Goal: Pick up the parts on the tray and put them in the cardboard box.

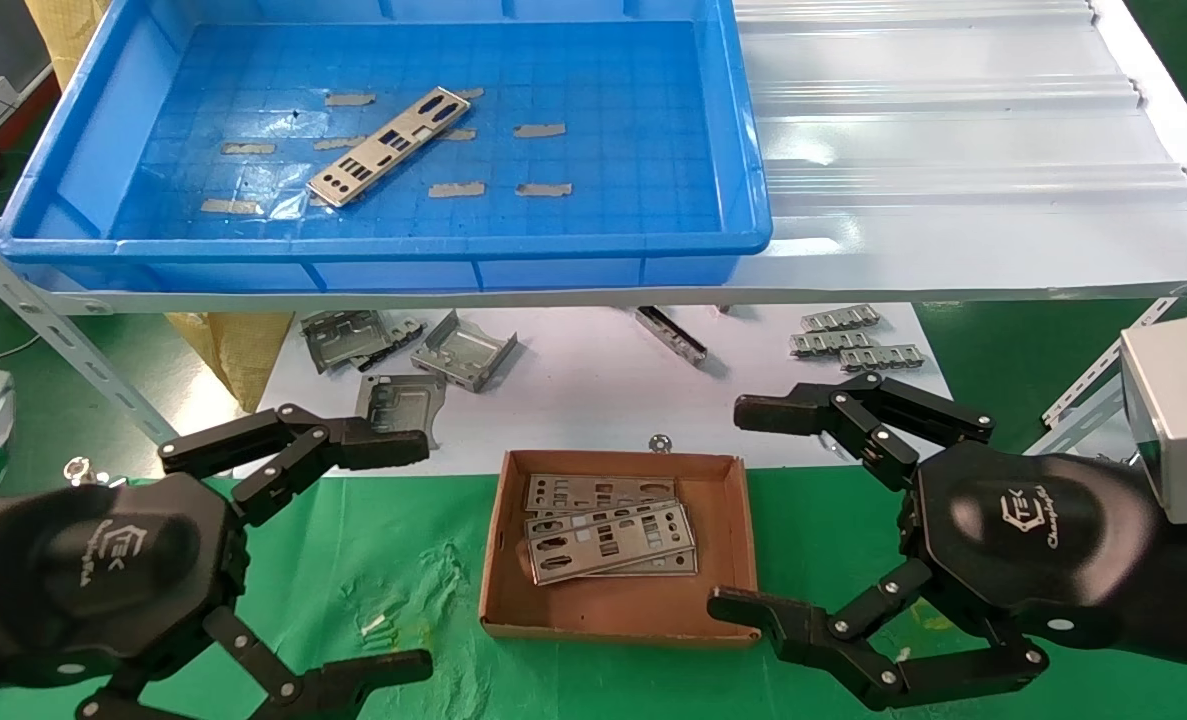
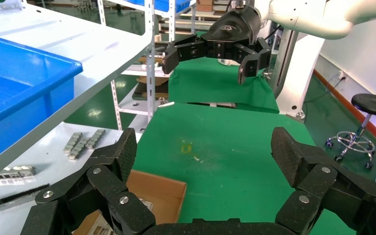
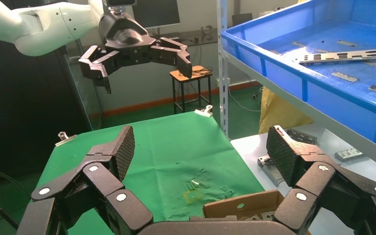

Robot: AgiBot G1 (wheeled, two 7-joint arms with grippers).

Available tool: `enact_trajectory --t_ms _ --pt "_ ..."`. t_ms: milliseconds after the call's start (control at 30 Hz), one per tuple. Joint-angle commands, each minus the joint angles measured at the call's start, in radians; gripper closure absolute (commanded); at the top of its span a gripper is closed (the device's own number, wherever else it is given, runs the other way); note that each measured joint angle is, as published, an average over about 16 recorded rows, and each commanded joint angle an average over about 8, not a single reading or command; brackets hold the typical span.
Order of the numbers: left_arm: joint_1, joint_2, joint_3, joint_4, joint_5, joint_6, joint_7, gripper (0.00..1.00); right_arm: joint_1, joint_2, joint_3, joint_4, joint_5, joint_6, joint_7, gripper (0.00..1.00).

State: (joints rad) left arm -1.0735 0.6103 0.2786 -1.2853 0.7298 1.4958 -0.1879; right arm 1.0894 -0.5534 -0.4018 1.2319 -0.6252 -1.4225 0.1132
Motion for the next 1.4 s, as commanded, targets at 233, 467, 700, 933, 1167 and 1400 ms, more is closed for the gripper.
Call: enact_trajectory --t_ms 233,467,700,933,1167,1400 --pt "-0.001 0.001 0.001 0.002 0.001 0.0 0.001 0.0 0.0 0.0 0.0 0.0 0.0 0.0 0.0 0.0" --pt "-0.001 0.001 0.001 0.002 0.001 -0.001 0.001 0.0 0.0 0.0 0.0 0.0 0.0 0.0 0.0 0.0" --pt "-0.001 0.002 0.001 0.003 0.001 -0.001 0.001 0.0 0.0 0.0 0.0 0.0 0.0 0.0 0.0 0.0" --pt "-0.002 0.002 0.002 0.003 0.001 -0.001 0.001 0.0 0.0 0.0 0.0 0.0 0.0 0.0 0.0 0.0" --pt "-0.002 0.002 0.002 0.003 0.001 -0.001 0.001 0.0 0.0 0.0 0.0 0.0 0.0 0.0 0.0 0.0" --pt "-0.002 0.002 0.002 0.003 0.001 -0.001 0.001 0.0 0.0 0.0 0.0 0.0 0.0 0.0 0.0 0.0"
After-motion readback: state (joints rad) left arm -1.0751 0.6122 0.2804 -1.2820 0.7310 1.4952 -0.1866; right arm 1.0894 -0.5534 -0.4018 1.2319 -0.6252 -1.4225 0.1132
